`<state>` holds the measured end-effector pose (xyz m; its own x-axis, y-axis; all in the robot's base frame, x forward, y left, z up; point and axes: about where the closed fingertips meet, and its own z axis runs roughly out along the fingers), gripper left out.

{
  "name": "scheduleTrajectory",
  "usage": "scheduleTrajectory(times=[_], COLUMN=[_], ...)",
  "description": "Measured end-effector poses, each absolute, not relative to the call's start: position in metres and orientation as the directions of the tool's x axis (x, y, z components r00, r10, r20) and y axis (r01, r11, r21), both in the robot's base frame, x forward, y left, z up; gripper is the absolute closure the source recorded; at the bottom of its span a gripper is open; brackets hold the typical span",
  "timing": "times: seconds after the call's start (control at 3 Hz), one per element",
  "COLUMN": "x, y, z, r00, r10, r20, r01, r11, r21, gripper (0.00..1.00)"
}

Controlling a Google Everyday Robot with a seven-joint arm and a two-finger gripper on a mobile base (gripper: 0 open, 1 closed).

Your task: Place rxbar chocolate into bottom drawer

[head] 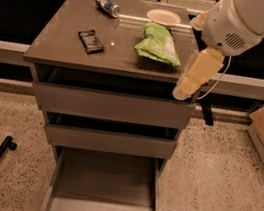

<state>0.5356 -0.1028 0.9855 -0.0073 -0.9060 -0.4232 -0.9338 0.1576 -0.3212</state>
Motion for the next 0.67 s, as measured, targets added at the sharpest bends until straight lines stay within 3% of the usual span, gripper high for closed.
scheduleTrajectory(times=[0.67], x=[0.605], y=[-0.047], z=[0.942], r00=[0.022], r10=[-0.791], r20=[-0.612], r01=[-0.937], r11=[0.197], r21=[-0.288], gripper=[0.00])
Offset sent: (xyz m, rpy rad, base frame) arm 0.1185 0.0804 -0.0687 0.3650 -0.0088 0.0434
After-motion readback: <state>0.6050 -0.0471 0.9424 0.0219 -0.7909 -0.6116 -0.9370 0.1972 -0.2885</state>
